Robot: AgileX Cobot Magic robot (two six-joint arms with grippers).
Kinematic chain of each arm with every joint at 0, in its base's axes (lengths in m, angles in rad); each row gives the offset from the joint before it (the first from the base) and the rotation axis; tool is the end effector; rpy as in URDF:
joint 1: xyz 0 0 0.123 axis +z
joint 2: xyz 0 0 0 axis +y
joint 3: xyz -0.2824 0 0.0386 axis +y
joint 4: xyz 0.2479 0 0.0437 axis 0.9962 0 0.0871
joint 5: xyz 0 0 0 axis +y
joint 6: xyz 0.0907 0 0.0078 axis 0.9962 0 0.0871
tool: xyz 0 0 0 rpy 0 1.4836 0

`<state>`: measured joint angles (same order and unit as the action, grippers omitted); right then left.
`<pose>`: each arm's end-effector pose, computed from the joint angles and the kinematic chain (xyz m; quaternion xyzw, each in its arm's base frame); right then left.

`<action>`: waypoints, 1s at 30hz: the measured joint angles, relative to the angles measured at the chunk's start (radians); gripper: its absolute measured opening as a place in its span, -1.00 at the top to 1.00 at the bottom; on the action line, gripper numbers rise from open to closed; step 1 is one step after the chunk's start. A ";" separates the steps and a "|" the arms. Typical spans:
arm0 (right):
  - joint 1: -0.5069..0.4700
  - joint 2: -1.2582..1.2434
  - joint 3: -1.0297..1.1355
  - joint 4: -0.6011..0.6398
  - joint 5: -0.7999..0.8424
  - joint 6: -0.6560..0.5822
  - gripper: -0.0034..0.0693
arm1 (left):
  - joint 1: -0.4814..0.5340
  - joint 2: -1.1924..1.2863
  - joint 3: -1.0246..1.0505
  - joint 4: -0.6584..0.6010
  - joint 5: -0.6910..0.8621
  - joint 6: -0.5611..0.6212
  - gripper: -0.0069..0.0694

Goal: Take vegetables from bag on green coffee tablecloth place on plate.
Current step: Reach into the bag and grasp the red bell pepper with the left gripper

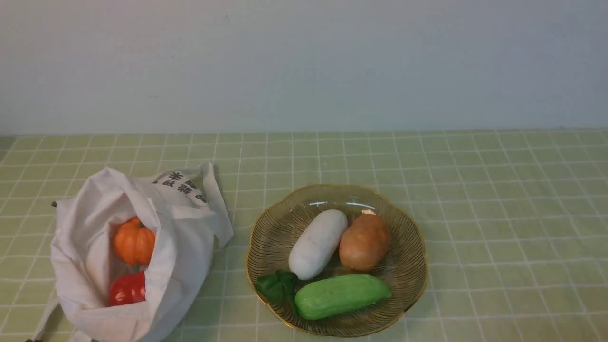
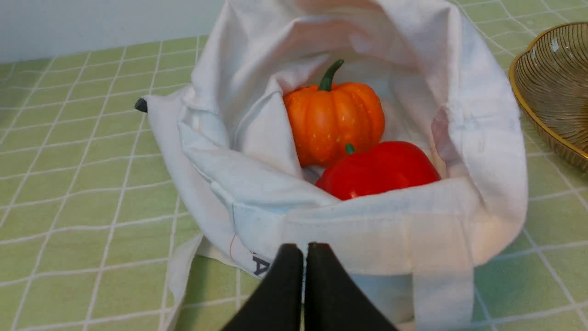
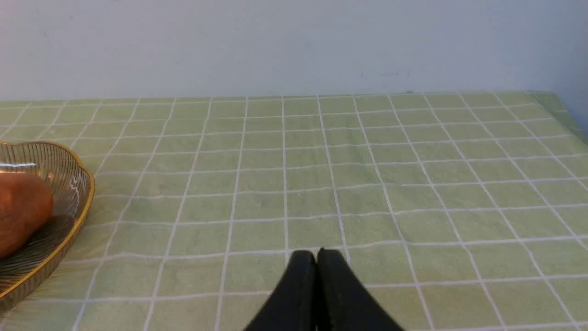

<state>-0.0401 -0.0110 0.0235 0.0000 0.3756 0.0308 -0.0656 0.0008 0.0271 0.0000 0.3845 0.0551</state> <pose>0.0525 -0.0021 0.1720 0.0285 0.8046 -0.0028 0.5931 0.0528 -0.0035 0.1694 0.0490 0.8108 -0.0031 0.5833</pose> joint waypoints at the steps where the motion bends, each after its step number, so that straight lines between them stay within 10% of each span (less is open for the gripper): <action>1: 0.000 0.000 0.000 0.000 0.000 0.000 0.95 | 0.000 0.000 0.000 0.000 0.000 0.000 0.83; 30: 0.000 0.000 0.000 0.000 0.000 0.000 0.95 | 0.000 0.000 0.000 0.115 -0.003 0.008 0.83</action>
<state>-0.0401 -0.0110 0.0235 0.0000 0.3756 0.0308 -0.0656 0.0008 0.0271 0.1150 0.3813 0.0633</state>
